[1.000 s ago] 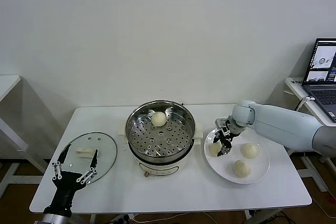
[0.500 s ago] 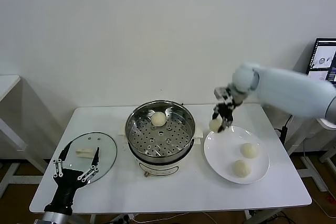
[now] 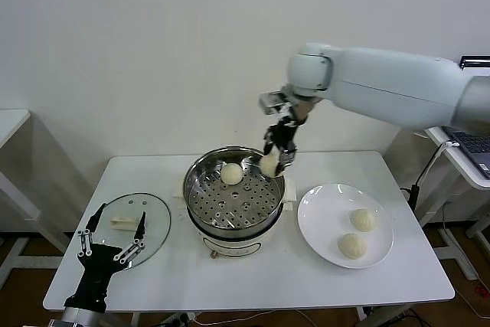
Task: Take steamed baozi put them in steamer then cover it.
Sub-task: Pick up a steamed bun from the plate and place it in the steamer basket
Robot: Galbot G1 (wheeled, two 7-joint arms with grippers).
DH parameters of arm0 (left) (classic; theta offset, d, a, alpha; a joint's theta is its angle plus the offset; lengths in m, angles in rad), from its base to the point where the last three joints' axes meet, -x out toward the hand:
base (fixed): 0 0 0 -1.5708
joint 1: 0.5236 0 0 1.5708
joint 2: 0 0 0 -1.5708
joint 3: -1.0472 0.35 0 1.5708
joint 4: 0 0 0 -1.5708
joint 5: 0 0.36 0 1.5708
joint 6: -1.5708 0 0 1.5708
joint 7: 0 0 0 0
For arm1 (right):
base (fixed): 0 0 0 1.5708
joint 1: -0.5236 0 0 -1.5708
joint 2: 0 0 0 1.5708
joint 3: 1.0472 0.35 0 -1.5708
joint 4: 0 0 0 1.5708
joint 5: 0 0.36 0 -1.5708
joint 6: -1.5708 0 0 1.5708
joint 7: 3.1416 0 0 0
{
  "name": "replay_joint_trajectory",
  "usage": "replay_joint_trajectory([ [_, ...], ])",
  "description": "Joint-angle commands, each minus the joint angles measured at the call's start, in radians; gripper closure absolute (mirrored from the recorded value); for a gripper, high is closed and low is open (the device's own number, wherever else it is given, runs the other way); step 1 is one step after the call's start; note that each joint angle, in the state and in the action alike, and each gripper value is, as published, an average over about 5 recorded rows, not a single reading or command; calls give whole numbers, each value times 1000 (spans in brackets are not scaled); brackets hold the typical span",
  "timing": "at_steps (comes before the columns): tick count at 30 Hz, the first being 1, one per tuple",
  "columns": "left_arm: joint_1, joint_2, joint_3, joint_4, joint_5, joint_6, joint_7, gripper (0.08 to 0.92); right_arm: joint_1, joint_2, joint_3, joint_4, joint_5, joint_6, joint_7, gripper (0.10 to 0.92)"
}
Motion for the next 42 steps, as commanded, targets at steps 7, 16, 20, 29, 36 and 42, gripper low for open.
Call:
replay_joint_trajectory([
  [7,-3,1,2,2,-1,-2,-3,177,-109,276,-63,-80,102,-97,223,413],
  [16,-3,3,1,4,-1,-5,-4,177,-165,324,-61,-139,91,-100,250,417],
  [20,-1,2,-2,5,-2,-7,-4,177,-182,331,-60,-155,78,-100,246,415],
  [29,1,0,-11,4,-6,-9,-4,177,-197,337,-63,-161,66,-98,271,390],
  [36,-4,-6,-15,4,-11,-6,-5,177,-168,284,-52,-118,62,-98,278,240],
  [42,-2,-9,-11,0,-11,-2,-5,177,-70,87,-2,66,22,-94,239,203],
])
